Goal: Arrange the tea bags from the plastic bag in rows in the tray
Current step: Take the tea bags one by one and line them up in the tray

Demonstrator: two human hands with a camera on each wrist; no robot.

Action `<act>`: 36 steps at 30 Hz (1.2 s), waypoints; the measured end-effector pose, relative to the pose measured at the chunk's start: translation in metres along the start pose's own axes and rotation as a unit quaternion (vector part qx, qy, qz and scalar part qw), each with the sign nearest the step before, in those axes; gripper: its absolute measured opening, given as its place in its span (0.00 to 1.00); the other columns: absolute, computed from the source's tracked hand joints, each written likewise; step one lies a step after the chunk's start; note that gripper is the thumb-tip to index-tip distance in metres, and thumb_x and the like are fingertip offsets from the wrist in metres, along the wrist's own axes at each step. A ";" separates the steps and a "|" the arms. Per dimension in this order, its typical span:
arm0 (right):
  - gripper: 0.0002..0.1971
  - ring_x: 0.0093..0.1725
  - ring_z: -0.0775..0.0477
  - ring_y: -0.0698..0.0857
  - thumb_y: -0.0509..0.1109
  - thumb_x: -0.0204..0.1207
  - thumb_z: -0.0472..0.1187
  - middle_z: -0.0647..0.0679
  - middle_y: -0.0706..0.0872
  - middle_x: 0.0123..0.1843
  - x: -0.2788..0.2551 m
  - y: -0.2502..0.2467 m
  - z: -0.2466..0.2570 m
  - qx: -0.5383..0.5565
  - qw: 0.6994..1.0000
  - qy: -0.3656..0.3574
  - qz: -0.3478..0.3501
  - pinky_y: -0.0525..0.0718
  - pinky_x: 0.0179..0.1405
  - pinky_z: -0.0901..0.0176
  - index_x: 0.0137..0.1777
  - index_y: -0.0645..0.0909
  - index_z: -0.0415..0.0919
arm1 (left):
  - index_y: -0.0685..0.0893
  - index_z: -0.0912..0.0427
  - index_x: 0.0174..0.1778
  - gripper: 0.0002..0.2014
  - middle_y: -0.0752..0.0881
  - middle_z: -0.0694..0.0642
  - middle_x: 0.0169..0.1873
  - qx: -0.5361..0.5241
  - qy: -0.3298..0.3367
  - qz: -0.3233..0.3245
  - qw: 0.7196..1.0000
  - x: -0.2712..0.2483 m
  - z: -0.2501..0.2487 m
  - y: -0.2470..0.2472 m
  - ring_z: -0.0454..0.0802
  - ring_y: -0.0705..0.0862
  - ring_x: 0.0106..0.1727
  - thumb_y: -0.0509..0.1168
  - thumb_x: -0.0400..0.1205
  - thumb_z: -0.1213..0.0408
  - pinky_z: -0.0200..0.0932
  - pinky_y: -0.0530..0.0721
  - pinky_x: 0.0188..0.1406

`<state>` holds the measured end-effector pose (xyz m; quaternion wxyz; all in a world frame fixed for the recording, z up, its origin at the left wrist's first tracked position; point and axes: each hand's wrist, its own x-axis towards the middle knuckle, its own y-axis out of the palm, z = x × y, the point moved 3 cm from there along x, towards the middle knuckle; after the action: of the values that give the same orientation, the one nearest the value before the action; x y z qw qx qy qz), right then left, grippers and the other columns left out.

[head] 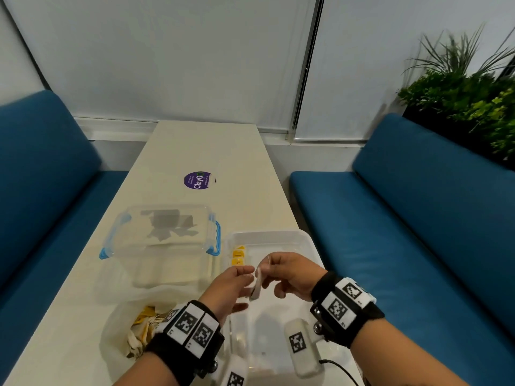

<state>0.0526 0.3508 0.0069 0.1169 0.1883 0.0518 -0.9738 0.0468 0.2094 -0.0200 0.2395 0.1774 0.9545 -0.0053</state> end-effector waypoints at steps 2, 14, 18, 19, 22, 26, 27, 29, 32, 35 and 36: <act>0.10 0.31 0.51 0.81 0.62 0.79 0.31 0.41 0.82 0.36 -0.001 0.000 0.005 0.080 0.997 -0.010 0.018 0.75 0.19 0.66 0.37 0.78 0.36 | 0.80 0.60 0.59 0.11 0.87 0.56 0.48 -0.073 -0.026 0.083 0.994 -0.003 0.005 0.006 0.52 0.85 0.46 0.59 0.84 0.61 0.46 0.82 0.43; 0.09 0.29 0.48 0.81 0.76 0.71 0.36 0.45 0.84 0.30 0.001 -0.003 0.000 -0.168 0.980 0.016 -0.101 0.75 0.19 0.66 0.35 0.78 0.42 | 0.77 0.58 0.51 0.10 0.83 0.62 0.49 -0.104 0.055 -0.028 0.993 0.013 0.009 0.004 0.50 0.84 0.40 0.68 0.77 0.73 0.39 0.82 0.38; 0.12 0.38 0.47 0.77 0.66 0.79 0.41 0.51 0.78 0.35 0.006 -0.015 0.017 -0.397 0.879 -0.029 -0.263 0.73 0.32 0.62 0.34 0.71 0.44 | 0.77 0.56 0.54 0.09 0.81 0.58 0.58 0.055 0.068 -0.089 0.992 0.016 0.016 -0.002 0.50 0.79 0.55 0.65 0.80 0.69 0.38 0.77 0.46; 0.14 0.40 0.47 0.77 0.63 0.80 0.42 0.52 0.75 0.34 0.009 -0.017 0.019 -0.442 0.857 -0.032 -0.263 0.70 0.33 0.63 0.32 0.67 0.46 | 0.77 0.54 0.55 0.10 0.80 0.56 0.60 0.112 0.074 -0.091 0.987 0.015 0.019 -0.003 0.50 0.79 0.59 0.64 0.80 0.68 0.40 0.78 0.50; 0.14 0.40 0.45 0.80 0.63 0.80 0.41 0.49 0.78 0.35 0.027 -0.018 0.019 -0.461 0.868 0.028 -0.183 0.72 0.34 0.63 0.33 0.66 0.47 | 0.75 0.52 0.64 0.15 0.73 0.49 0.67 0.239 0.086 -0.064 0.965 0.011 0.031 -0.005 0.47 0.73 0.69 0.62 0.81 0.66 0.39 0.71 0.67; 0.04 0.32 0.53 0.79 0.67 0.75 0.33 0.51 0.78 0.31 0.055 -0.008 0.011 -0.471 0.874 0.107 -0.059 0.73 0.23 0.69 0.43 0.79 0.42 | 0.72 0.51 0.71 0.20 0.54 0.48 0.82 0.335 0.103 -0.059 0.935 0.005 0.039 -0.003 0.47 0.56 0.82 0.57 0.83 0.68 0.40 0.58 0.77; 0.07 0.29 0.56 0.78 0.68 0.75 0.31 0.52 0.78 0.30 0.062 -0.003 0.007 -0.464 0.876 0.129 -0.025 0.73 0.18 0.71 0.51 0.82 0.38 | 0.72 0.50 0.70 0.20 0.49 0.48 0.83 0.347 0.108 -0.057 0.930 0.004 0.040 -0.003 0.47 0.51 0.83 0.56 0.82 0.70 0.39 0.55 0.77; 0.14 0.29 0.58 0.78 0.69 0.75 0.30 0.51 0.79 0.30 0.072 0.006 -0.002 -0.442 0.881 0.170 0.027 0.72 0.11 0.74 0.61 0.81 0.34 | 0.73 0.51 0.69 0.20 0.44 0.49 0.83 0.354 0.104 -0.033 0.929 0.003 0.044 -0.003 0.46 0.43 0.84 0.56 0.82 0.72 0.38 0.51 0.78; 0.17 0.30 0.57 0.80 0.67 0.77 0.30 0.51 0.79 0.32 0.083 0.017 -0.013 -0.422 0.882 0.197 0.067 0.74 0.13 0.73 0.66 0.77 0.35 | 0.75 0.53 0.65 0.18 0.46 0.50 0.83 0.351 0.110 -0.011 0.930 0.000 0.041 -0.008 0.46 0.44 0.84 0.56 0.81 0.73 0.33 0.52 0.75; 0.14 0.27 0.57 0.81 0.68 0.77 0.30 0.48 0.82 0.35 0.096 0.022 -0.017 -0.413 0.887 0.200 0.049 0.77 0.15 0.71 0.63 0.78 0.37 | 0.77 0.54 0.60 0.15 0.55 0.50 0.81 0.342 0.115 0.000 0.933 0.000 0.034 -0.011 0.45 0.55 0.82 0.56 0.81 0.73 0.22 0.57 0.56; 0.10 0.28 0.56 0.83 0.69 0.77 0.31 0.45 0.86 0.40 0.101 0.021 -0.019 -0.419 0.886 0.197 0.037 0.78 0.18 0.70 0.57 0.79 0.38 | 0.76 0.52 0.56 0.14 0.55 0.50 0.81 0.340 0.117 0.000 0.933 0.000 0.034 -0.012 0.44 0.55 0.82 0.56 0.80 0.73 0.23 0.57 0.56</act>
<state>-0.0267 0.3121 -0.0503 0.2082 0.3119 0.4696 -0.7992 0.0579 0.1950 -0.0507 0.0516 0.2480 0.9169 -0.3085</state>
